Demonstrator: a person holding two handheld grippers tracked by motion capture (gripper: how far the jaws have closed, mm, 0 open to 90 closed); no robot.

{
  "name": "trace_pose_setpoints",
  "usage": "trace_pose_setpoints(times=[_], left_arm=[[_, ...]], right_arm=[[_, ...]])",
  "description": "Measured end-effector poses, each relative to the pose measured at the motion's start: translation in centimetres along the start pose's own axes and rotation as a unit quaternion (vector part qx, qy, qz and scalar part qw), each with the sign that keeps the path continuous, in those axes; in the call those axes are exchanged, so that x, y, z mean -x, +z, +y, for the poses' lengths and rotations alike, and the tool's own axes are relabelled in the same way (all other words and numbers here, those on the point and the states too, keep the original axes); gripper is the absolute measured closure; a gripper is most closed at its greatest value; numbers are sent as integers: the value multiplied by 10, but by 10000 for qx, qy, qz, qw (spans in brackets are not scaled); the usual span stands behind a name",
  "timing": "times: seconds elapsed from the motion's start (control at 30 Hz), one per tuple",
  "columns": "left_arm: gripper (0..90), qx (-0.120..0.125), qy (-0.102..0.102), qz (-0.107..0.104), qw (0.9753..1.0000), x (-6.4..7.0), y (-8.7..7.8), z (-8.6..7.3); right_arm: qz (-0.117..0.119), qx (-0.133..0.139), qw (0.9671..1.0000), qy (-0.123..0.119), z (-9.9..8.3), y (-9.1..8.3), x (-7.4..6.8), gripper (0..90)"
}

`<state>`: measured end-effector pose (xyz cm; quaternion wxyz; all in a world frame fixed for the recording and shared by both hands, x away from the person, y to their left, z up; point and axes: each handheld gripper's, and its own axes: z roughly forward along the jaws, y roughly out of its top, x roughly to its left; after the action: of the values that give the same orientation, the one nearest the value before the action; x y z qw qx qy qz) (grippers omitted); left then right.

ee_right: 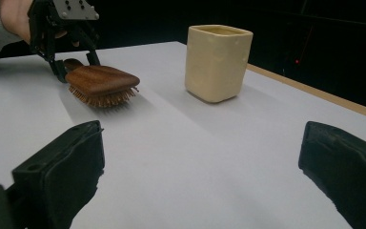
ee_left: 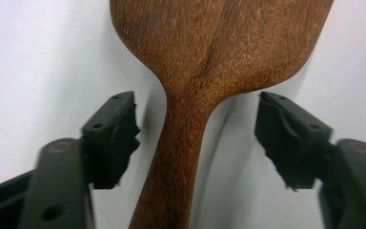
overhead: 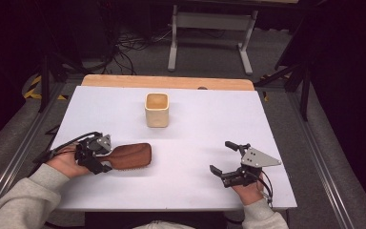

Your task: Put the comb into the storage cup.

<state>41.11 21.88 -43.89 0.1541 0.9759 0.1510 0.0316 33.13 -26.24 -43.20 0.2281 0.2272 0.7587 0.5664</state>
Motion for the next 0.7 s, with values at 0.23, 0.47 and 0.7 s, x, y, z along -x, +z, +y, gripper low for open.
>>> trace_pose_setpoints(times=[0.23,0.47,0.7], left_arm=[[517,-105,91,-14,9999,-1,2,2],[697,-87,183,-153,9997,-3,2,2],[723,-109,266,-155,9995,-2,2,2]], right_arm=[[6,-13,10000,21,0,0,0,21],[24,-1,10000,13,0,0,0,21],[32,10,10000,-3,0,0,0,21]])
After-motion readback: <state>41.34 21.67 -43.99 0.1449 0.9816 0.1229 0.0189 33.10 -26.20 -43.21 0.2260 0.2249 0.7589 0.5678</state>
